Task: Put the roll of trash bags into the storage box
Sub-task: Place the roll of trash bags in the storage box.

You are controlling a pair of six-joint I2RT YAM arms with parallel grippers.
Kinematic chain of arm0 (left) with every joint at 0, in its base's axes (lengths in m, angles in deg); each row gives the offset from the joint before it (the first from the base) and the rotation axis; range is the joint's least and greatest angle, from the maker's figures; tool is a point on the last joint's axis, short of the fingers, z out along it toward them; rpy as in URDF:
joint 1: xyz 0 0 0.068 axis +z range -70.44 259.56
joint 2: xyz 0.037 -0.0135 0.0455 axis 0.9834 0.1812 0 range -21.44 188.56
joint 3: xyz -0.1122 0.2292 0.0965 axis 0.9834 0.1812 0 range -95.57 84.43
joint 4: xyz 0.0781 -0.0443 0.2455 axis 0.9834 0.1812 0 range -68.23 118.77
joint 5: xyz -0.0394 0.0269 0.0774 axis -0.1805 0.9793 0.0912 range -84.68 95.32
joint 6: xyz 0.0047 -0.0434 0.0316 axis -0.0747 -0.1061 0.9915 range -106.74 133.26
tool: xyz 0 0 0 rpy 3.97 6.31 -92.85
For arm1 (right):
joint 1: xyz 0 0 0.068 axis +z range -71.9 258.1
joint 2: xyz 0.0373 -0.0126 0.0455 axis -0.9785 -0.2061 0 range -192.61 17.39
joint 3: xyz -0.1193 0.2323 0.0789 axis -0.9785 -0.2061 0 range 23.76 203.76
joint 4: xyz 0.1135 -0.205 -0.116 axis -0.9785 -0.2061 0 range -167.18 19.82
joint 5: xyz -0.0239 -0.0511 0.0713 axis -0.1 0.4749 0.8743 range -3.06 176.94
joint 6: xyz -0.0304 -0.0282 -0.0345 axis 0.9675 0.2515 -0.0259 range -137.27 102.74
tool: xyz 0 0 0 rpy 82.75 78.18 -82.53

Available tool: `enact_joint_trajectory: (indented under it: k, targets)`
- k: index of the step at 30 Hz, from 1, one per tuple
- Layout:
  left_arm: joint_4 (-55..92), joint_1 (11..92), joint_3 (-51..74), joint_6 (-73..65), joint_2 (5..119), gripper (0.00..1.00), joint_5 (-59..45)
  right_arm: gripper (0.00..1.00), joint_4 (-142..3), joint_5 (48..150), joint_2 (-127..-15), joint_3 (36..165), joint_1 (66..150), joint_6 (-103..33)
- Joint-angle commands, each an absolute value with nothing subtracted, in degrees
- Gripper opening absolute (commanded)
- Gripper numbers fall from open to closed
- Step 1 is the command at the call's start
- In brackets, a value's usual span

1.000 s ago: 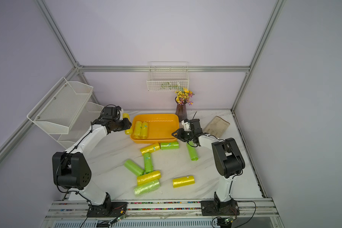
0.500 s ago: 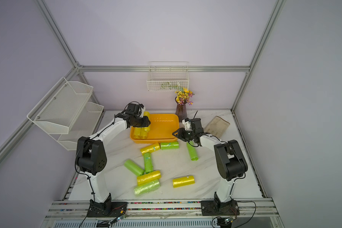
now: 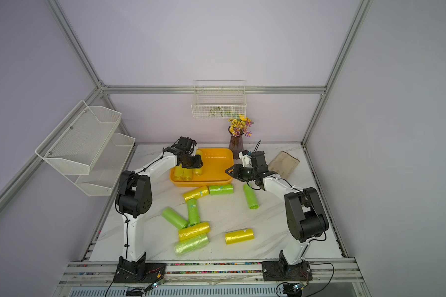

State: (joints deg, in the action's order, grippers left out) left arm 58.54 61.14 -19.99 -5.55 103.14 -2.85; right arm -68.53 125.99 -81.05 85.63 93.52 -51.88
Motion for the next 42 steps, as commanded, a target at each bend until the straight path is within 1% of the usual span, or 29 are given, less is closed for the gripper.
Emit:
enact_joint_trajectory:
  k: [1, 9, 14, 19, 24, 29, 38, 42]
  targets:
    - [59.7, 61.0, -23.1, -4.3, 104.3, 0.39, -0.9, 0.42, -68.8, 125.3, -79.9, 85.0, 93.2, -51.5]
    - [62.2, 61.0, -24.5, -4.3, 107.5, 0.41, 1.9, 0.42, -68.3, 125.4, -79.9, 84.3, 93.2, -51.8]
    - [62.6, 61.1, -24.6, -4.3, 107.7, 0.49, 4.1, 0.42, -68.2, 125.3, -79.8, 83.9, 93.1, -51.9]
    - [63.1, 61.1, -24.5, -4.3, 107.7, 0.54, 5.9, 0.42, -68.0, 125.4, -79.8, 83.6, 93.1, -52.1]
    - [63.1, 61.1, -24.6, -4.3, 106.4, 0.58, 6.7, 0.42, -68.1, 125.4, -79.7, 83.6, 93.1, -52.0]
    - [63.0, 61.1, -24.7, -3.8, 104.4, 0.63, 7.6, 0.42, -68.0, 125.4, -79.9, 83.7, 93.2, -52.1]
    - [63.1, 61.1, -25.2, -3.7, 101.5, 0.68, 7.5, 0.42, -68.0, 125.3, -79.9, 83.6, 93.1, -52.1]
    - [63.0, 61.1, -25.2, -3.7, 99.7, 0.68, 7.7, 0.42, -68.1, 125.3, -79.9, 83.7, 93.0, -52.1]
